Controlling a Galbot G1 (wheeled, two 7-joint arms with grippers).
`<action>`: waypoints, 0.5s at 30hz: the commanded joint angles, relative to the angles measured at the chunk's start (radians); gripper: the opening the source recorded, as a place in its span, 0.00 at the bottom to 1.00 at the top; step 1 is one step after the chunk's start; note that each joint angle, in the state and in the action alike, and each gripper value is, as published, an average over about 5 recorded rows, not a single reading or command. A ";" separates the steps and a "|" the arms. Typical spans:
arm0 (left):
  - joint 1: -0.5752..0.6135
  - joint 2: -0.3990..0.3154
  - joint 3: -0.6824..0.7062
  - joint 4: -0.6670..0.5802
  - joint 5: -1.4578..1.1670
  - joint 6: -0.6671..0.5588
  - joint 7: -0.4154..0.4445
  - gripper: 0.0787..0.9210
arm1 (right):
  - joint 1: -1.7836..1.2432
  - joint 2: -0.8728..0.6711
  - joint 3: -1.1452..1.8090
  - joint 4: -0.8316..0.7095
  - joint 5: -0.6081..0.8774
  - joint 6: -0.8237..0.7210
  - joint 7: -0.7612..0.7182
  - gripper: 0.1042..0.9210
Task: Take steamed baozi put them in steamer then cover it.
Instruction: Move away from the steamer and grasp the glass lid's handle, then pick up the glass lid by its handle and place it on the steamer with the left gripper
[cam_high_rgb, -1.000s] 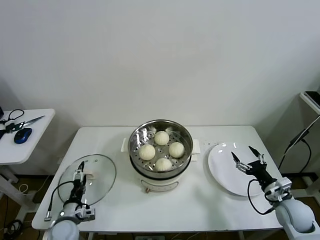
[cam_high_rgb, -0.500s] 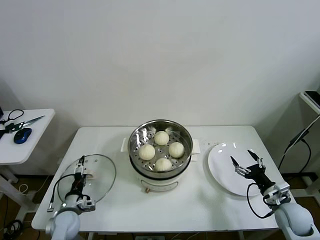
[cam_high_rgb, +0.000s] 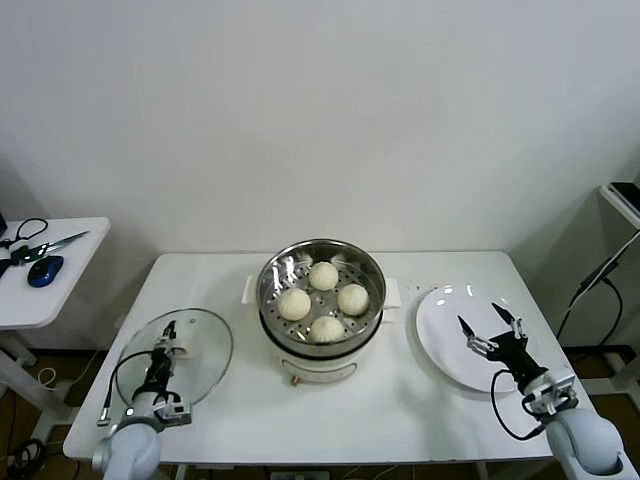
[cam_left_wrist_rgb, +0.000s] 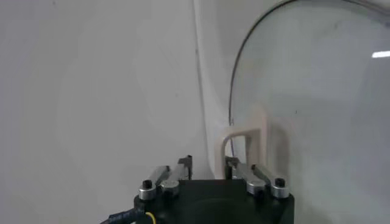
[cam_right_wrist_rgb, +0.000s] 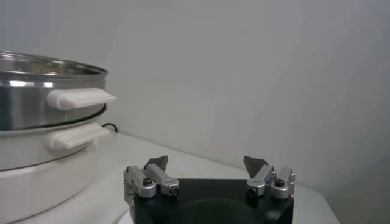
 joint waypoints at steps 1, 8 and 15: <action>0.004 0.011 0.001 -0.015 -0.037 -0.007 0.003 0.30 | 0.001 0.004 0.004 -0.003 -0.014 0.005 -0.005 0.88; 0.075 0.042 0.009 -0.184 -0.095 0.015 0.009 0.10 | 0.005 0.003 0.006 -0.006 -0.013 0.011 -0.005 0.88; 0.201 0.106 0.004 -0.447 -0.152 0.153 0.015 0.08 | 0.017 -0.007 0.012 -0.018 -0.011 0.018 -0.006 0.88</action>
